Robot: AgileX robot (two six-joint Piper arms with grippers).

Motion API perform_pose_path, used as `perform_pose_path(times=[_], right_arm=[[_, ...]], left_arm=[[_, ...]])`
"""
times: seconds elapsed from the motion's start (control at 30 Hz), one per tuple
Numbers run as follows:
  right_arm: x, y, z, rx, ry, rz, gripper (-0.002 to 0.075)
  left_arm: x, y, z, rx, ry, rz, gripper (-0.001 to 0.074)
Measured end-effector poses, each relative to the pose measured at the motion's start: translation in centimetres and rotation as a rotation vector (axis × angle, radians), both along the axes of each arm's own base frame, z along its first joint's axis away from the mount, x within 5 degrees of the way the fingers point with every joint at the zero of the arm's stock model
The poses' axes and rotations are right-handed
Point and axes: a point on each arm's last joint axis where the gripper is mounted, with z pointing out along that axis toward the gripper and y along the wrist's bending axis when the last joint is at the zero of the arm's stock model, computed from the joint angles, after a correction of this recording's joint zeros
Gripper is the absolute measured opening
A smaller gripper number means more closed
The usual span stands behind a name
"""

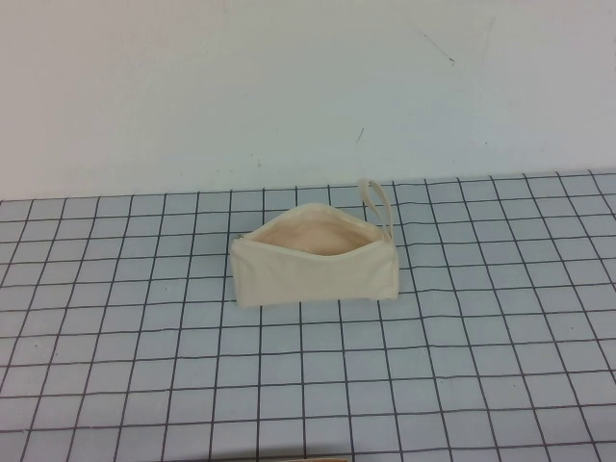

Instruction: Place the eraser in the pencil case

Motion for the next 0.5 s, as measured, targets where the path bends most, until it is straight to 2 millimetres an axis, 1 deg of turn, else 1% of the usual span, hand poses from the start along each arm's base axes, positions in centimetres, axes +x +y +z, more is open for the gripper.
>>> perform_pose_path(times=[0.37,0.5], right_arm=[[0.00,0.00,0.00,0.000,0.000,0.000,-0.0001],[0.00,0.00,0.00,0.000,0.000,0.000,-0.0001]], left_arm=[[0.02,-0.02,-0.02,0.012,-0.004,-0.006,-0.0001],[0.03,-0.09,0.00,0.048,-0.007,-0.032,-0.0001]])
